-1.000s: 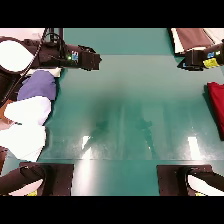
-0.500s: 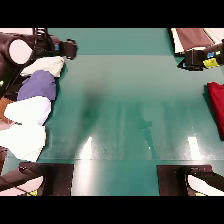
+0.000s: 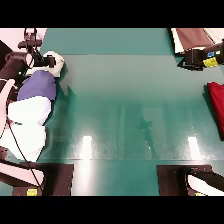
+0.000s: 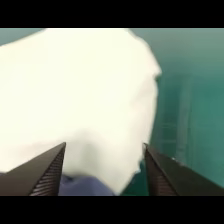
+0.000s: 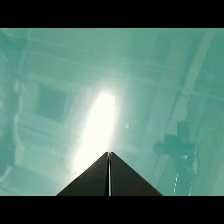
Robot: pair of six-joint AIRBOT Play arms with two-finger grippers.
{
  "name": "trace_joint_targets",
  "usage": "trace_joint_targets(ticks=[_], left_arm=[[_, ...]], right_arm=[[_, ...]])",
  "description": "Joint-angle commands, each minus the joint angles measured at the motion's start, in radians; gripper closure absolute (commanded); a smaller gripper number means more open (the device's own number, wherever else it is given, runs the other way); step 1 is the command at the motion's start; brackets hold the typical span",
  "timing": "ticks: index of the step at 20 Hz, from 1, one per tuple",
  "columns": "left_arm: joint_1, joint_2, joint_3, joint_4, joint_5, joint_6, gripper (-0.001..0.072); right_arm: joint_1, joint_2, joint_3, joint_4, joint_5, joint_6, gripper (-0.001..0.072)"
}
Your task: Fold the shirts.
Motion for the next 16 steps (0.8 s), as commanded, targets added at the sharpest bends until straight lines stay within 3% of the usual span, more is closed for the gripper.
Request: trace_joint_targets(ticks=[1, 5, 6, 8, 9, 13, 16], left_arm=[[0.044, -0.112, 0.004, 0.002, 0.148, 0.002, 0.0133], [0.044, -0.189, 0.059, 0.003, 0.152, 0.002, 0.0134], [0.044, -0.192, 0.065, 0.003, 0.154, 0.002, 0.0193], [0.044, -0.191, 0.087, 0.003, 0.14, 0.002, 0.0635], [0.044, -0.19, 0.115, 0.003, 0.106, 0.002, 0.0676], [0.044, -0.099, 0.267, 0.001, -0.081, 0.002, 0.0686], [0.029, 0.089, 0.352, -0.01, -0.188, 0.016, 0.0686]], right_arm=[[0.001, 0.0, 0.0, 0.01, 0.026, 0.001, 0.0696], [0.035, 0.0, 0.0, 0.008, 0.026, 0.001, 0.0696], [0.047, 0.0, 0.0, 0.006, 0.025, 0.001, 0.0696], [0.057, 0.0, 0.0, 0.005, 0.011, 0.001, 0.0696], [0.057, 0.001, 0.0, 0.006, 0.004, 0.001, 0.0695], [0.057, 0.005, 0.026, 0.004, -0.018, 0.001, 0.0696], [0.055, 0.006, 0.129, -0.058, -0.03, 0.001, 0.0696]])
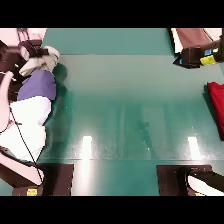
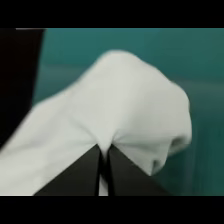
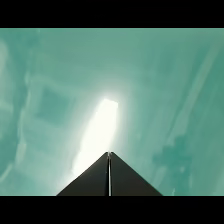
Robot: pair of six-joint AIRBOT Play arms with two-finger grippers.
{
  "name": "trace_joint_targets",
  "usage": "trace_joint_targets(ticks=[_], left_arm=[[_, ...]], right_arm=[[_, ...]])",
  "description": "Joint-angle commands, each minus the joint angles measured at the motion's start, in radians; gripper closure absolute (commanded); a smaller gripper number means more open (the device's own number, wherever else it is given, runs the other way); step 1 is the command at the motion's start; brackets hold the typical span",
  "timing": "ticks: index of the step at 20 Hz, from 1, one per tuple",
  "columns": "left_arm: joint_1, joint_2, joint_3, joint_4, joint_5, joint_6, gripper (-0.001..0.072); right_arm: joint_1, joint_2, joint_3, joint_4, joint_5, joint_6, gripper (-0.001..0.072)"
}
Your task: Fold the shirts.
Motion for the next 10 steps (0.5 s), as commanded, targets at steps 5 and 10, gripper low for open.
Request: trace_joint_targets(ticks=[5, 10], left_arm=[[-0.168, 0.474, 0.106, -0.035, -0.39, 0.214, 0.0687], [-0.478, 0.546, 0.095, -0.061, -0.7, 0.235, 0.0687]], right_arm=[[-0.002, 0.001, 0.266, -0.25, 0.009, 0.0, 0.0696], [-0.002, 0.014, 0.338, -0.28, 0.043, 0.0, 0.0695]])
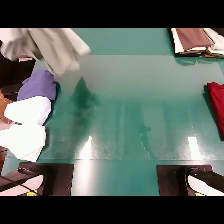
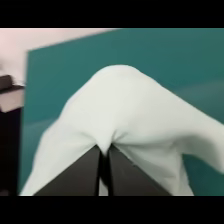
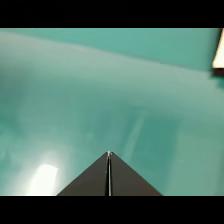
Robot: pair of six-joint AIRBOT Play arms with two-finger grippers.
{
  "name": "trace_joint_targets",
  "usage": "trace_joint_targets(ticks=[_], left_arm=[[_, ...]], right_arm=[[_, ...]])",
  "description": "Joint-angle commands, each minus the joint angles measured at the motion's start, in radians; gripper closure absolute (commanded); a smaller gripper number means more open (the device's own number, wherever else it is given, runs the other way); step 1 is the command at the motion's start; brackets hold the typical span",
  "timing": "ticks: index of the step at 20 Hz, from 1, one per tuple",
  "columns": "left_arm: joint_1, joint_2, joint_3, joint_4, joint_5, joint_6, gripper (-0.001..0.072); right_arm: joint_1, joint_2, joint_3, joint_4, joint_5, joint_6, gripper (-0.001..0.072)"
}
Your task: Fold the shirts.
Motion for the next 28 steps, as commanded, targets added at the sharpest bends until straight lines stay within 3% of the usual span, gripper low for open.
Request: trace_joint_targets(ticks=[1, 5, 7, 9, 13, 15, 21, 26, 28], left_arm=[[-0.227, 0.038, -0.023, -0.027, -0.214, 0.029, 0.0687], [-0.479, -0.046, -0.174, -0.119, -0.118, 0.03, 0.0675], [-0.533, -0.096, -0.249, -0.217, -0.002, 0.026, 0.0128], [-0.521, -0.132, -0.261, -0.233, 0.024, -0.014, 0.0154], [-0.316, -0.093, -0.264, -0.212, -0.17, -0.104, 0.0154], [-0.195, -0.039, -0.339, -0.215, -0.201, -0.124, 0.0154], [0.003, 0.128, -0.874, -0.24, -0.012, -0.241, 0.0154], [0.05, 0.127, -1.144, -0.527, 0.321, -0.243, 0.0156], [0.05, 0.105, -1.17, -0.584, 0.352, -0.241, 0.0156]], right_arm=[[0.001, 0.014, 0.04, -0.04, 0.029, 0.0, 0.0696], [0.001, 0.026, 0.04, -0.038, 0.103, 0.0, 0.0696], [0.001, 0.032, 0.04, -0.039, 0.144, 0.0, 0.0696], [0.001, 0.039, 0.04, -0.039, 0.172, 0.0, 0.0696], [0.001, 0.074, 0.007, -0.039, 0.16, 0.0, 0.0696], [0.001, 0.111, -0.062, -0.04, 0.129, 0.0, 0.0695], [0.001, 0.212, -0.3, -0.038, -0.029, 0.0, 0.0696], [0.001, 0.214, -0.374, -0.036, -0.063, 0.0, 0.0696], [0.001, 0.2, -0.374, -0.036, -0.064, 0.0, 0.0696]])
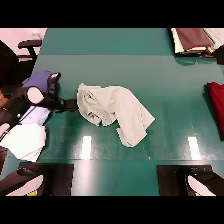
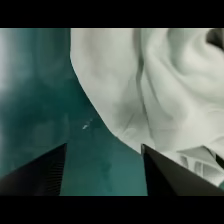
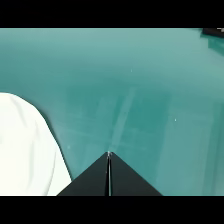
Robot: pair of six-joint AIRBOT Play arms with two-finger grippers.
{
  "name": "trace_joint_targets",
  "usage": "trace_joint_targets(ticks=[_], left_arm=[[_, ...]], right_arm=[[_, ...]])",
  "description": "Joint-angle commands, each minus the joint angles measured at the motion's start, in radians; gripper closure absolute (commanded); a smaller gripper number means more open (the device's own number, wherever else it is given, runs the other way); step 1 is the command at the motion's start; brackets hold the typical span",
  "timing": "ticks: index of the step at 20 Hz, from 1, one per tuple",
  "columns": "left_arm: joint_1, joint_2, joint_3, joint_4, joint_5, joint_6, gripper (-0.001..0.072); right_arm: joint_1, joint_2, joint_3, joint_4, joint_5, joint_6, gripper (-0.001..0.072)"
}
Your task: Fold the shirts.
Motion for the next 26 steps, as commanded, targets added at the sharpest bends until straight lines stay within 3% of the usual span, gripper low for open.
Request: trace_joint_targets(ticks=[1, 4, 6, 12, 14, 18, 21, 22, 23, 24, 26], left_arm=[[0.015, -0.029, -0.093, -0.153, 0.138, -0.006, 0.0156], [0.015, -0.082, -0.093, -0.206, 0.148, 0.003, 0.0158], [0.015, -0.118, -0.093, -0.246, 0.15, 0.03, 0.0322], [0.015, -0.18, -0.09, -0.386, 0.194, 0.128, 0.0343], [0.016, -0.18, -0.063, -0.384, 0.196, 0.132, 0.0678], [0.016, -0.159, 0.081, -0.27, 0.12, 0.133, 0.0686], [0.016, -0.132, 0.186, -0.151, 0.048, 0.133, 0.0685], [0.016, -0.13, 0.21, -0.132, 0.028, 0.133, 0.0685], [0.016, -0.131, 0.221, -0.126, 0.022, 0.133, 0.0685], [0.015, -0.131, 0.222, -0.126, 0.024, 0.133, 0.0685], [0.015, -0.132, 0.222, -0.125, 0.019, 0.133, 0.0685]], right_arm=[[0.001, -0.017, -0.021, 0.007, -0.017, 0.0, 0.0696], [0.001, -0.037, -0.021, 0.01, -0.013, 0.0, 0.0696], [0.001, -0.039, -0.021, 0.01, -0.016, 0.0, 0.0696], [0.001, -0.039, -0.021, 0.01, -0.016, 0.0, 0.0695], [-0.002, -0.039, -0.025, 0.006, 0.014, 0.0, 0.0695], [-0.108, -0.036, -0.171, 0.036, 0.148, 0.0, 0.0695], [-0.269, -0.037, -0.42, 0.203, 0.138, -0.034, 0.0694], [-0.317, -0.037, -0.516, 0.272, 0.097, -0.04, 0.0622], [-0.355, -0.043, -0.614, 0.344, 0.05, -0.062, 0.0343], [-0.381, -0.062, -0.711, 0.42, -0.001, -0.1, 0.02], [-0.378, -0.124, -0.86, 0.556, -0.078, -0.174, 0.0201]])
